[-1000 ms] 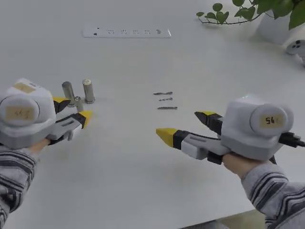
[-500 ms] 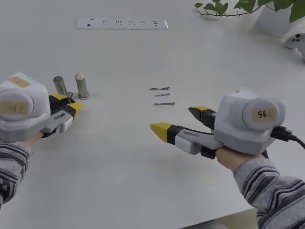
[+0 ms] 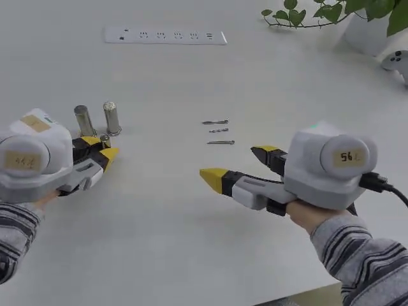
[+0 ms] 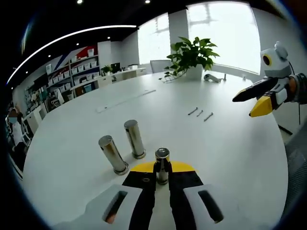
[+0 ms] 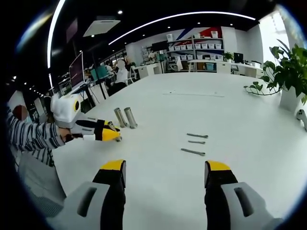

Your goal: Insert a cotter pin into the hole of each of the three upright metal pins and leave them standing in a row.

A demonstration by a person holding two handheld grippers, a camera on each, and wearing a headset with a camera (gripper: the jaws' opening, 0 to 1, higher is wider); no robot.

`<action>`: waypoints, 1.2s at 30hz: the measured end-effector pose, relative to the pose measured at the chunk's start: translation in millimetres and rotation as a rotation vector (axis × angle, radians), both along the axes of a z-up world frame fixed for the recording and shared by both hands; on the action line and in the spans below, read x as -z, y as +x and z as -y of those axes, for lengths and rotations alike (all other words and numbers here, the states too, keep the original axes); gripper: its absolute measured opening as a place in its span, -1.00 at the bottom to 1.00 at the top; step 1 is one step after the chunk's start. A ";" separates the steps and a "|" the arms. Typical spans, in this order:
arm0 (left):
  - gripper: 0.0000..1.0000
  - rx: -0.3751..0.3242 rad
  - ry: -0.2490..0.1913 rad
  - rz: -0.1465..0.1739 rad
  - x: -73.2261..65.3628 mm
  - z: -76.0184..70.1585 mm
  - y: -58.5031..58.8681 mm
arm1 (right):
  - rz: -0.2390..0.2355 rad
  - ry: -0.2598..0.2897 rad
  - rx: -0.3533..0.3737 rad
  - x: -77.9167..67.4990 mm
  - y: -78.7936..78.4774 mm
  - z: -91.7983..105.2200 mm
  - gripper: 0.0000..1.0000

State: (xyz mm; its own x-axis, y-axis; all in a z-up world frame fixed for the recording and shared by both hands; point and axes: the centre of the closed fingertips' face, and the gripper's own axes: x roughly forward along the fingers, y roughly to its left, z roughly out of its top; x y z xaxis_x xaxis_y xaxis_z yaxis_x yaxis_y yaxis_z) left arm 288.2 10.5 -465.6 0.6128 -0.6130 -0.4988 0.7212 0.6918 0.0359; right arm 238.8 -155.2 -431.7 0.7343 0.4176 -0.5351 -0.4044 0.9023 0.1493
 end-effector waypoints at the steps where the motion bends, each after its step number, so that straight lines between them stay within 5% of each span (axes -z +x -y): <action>1: -0.90 0.004 -0.003 -0.002 0.0 1.2 -1.5 | 0.000 0.001 0.000 -0.3 -0.1 0.1 0.27; 10: -0.90 0.107 -0.032 -0.015 -0.3 19.8 -25.1 | -0.003 -0.004 0.003 -0.3 -2.5 2.6 0.27; 23: -0.88 0.131 -0.042 -0.036 0.6 24.3 -27.8 | -0.015 -0.013 0.001 2.2 -2.5 6.0 0.27; 36: -0.17 0.011 -0.071 -0.060 -13.1 13.9 -32.8 | -0.040 -0.087 -0.082 -3.9 19.3 19.4 0.11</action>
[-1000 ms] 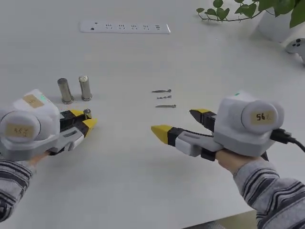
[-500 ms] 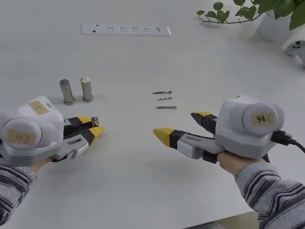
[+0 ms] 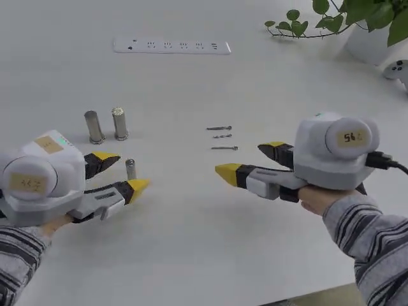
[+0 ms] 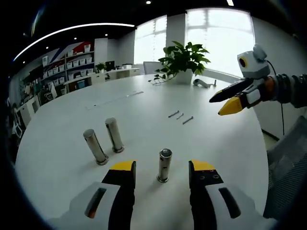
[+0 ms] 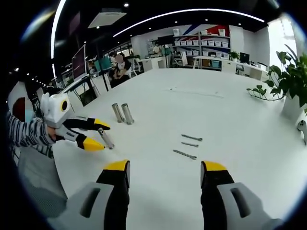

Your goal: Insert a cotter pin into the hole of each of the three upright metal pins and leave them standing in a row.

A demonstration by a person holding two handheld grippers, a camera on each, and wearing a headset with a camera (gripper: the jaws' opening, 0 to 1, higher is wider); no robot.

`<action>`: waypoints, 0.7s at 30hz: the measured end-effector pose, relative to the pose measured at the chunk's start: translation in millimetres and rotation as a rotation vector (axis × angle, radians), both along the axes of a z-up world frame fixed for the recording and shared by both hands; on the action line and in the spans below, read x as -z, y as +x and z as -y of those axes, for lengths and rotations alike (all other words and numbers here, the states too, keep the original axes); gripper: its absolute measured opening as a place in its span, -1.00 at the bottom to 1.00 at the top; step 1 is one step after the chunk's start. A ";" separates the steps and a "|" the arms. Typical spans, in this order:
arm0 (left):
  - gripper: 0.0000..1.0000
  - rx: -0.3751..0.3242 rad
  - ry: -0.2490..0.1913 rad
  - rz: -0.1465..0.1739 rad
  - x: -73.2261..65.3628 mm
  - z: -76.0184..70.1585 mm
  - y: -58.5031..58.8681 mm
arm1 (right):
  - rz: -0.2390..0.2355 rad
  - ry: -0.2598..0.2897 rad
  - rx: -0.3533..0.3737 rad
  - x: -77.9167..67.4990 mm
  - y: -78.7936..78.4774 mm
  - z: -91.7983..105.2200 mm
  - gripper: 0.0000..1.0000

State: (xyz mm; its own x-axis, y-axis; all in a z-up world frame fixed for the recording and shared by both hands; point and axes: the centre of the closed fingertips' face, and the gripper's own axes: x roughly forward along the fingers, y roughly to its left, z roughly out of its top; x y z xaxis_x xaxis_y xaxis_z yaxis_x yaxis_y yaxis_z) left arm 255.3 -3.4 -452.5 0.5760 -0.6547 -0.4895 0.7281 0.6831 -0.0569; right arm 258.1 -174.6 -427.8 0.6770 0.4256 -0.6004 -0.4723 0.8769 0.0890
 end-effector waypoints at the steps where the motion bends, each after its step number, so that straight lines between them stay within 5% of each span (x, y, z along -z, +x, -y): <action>1: -0.08 -0.010 0.002 0.003 -1.1 -1.4 -0.7 | -0.002 -0.012 -0.014 -0.2 1.9 0.5 0.08; 12: 0.50 -0.180 -0.015 -0.025 -11.7 -27.8 -9.9 | -0.062 -0.102 -0.134 6.6 37.1 5.7 -0.23; 14: 0.52 -0.200 -0.038 -0.040 -12.6 -30.6 -13.2 | -0.079 -0.112 -0.148 8.2 40.6 6.2 -0.24; 21: 0.53 -0.218 -0.015 -0.038 -12.1 -38.5 -25.2 | -0.130 -0.207 -0.228 22.4 59.7 8.8 -0.39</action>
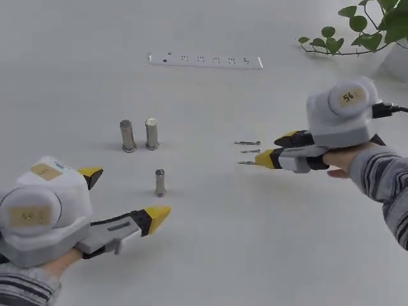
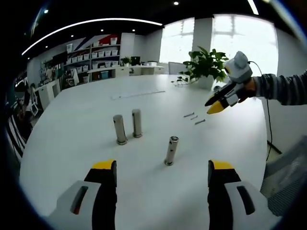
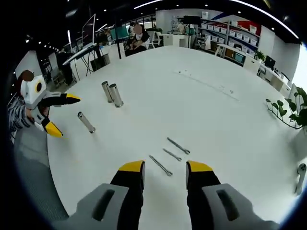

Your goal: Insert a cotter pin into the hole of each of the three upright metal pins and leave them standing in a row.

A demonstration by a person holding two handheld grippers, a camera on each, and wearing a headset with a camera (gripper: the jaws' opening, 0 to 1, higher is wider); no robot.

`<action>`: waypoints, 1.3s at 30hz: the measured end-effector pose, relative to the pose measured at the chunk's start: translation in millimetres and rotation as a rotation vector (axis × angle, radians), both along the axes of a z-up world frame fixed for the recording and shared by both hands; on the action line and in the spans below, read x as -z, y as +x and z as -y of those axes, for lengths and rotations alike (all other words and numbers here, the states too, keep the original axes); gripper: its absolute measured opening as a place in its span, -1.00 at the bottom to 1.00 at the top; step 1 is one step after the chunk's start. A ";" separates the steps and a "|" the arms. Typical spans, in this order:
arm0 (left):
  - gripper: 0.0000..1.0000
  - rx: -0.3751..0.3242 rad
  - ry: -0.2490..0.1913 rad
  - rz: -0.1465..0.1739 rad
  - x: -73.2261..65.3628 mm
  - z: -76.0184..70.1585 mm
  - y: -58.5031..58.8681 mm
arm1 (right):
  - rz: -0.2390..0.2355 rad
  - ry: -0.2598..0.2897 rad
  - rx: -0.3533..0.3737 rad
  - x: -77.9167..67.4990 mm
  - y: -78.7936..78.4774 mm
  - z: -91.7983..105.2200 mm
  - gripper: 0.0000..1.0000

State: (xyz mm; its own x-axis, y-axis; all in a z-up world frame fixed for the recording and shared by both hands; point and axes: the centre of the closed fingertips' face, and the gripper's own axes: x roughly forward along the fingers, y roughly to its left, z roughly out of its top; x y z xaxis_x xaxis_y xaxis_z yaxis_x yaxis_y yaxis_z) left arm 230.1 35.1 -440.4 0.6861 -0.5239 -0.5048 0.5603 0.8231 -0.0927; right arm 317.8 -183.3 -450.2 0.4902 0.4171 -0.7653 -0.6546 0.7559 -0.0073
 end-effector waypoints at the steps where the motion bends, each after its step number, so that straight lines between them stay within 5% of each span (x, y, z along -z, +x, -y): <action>1: 0.52 0.000 0.010 -0.001 0.3 -0.9 -1.7 | -0.002 -0.009 -0.016 1.5 1.5 -0.8 -0.42; 22: 0.31 -0.027 0.047 0.015 -5.7 -18.0 -7.7 | -0.089 -0.214 -0.264 37.9 18.5 0.4 -0.76; 39: 0.17 -0.025 0.046 0.029 -14.0 -22.9 -8.6 | -0.145 -0.261 -0.322 37.6 18.7 3.2 -1.00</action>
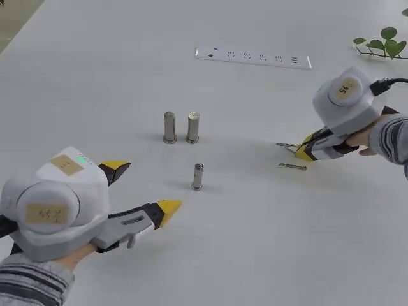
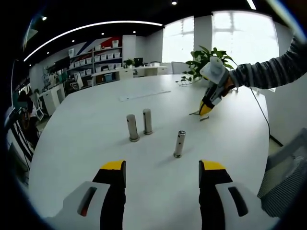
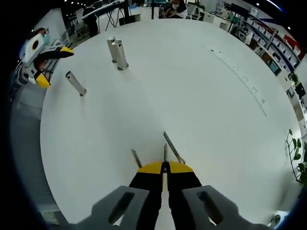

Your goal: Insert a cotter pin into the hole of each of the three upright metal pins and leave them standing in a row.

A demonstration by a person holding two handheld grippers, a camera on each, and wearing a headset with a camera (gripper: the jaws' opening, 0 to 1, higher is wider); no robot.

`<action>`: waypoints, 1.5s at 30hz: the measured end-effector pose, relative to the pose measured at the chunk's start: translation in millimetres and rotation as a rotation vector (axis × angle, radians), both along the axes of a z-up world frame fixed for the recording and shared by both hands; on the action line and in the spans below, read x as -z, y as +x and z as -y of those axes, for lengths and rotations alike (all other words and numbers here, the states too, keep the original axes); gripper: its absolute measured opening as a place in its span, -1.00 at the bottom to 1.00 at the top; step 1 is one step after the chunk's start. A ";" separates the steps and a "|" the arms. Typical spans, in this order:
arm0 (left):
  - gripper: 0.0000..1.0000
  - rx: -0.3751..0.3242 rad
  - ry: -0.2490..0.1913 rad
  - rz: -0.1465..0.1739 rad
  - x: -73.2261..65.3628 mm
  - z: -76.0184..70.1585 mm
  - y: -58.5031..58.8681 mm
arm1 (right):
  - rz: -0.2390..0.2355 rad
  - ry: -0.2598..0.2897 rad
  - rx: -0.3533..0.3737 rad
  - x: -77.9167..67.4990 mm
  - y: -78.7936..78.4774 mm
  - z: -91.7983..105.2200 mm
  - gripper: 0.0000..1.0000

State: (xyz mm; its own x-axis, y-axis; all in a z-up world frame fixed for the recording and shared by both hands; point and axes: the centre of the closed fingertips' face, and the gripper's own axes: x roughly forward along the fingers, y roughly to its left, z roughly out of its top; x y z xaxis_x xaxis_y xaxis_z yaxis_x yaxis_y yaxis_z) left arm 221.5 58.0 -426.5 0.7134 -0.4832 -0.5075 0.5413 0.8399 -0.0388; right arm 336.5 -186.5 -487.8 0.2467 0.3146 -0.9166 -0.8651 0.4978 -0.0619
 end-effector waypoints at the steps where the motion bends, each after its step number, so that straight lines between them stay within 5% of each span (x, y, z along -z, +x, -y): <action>1: 0.16 -0.001 -0.001 -0.003 0.0 -0.3 -0.6 | 0.003 -0.009 -0.011 0.2 -0.2 0.1 -1.00; 8: 0.08 0.004 -0.006 -0.012 -0.7 -0.5 -3.6 | 0.034 -0.036 -0.078 0.3 -0.2 0.7 -1.00; 20: -0.05 0.080 0.012 -0.009 -7.4 14.4 -0.4 | 0.203 0.038 -0.186 -29.8 -12.6 -23.9 -1.00; 33: -0.30 0.143 -0.056 -0.063 -12.1 48.4 -2.4 | 0.308 0.150 -0.389 -69.4 -59.3 -90.3 -1.00; 45: -0.53 0.173 -0.131 -0.104 -21.7 68.2 -8.8 | 0.355 0.181 -0.586 -82.6 -100.5 -132.3 -1.00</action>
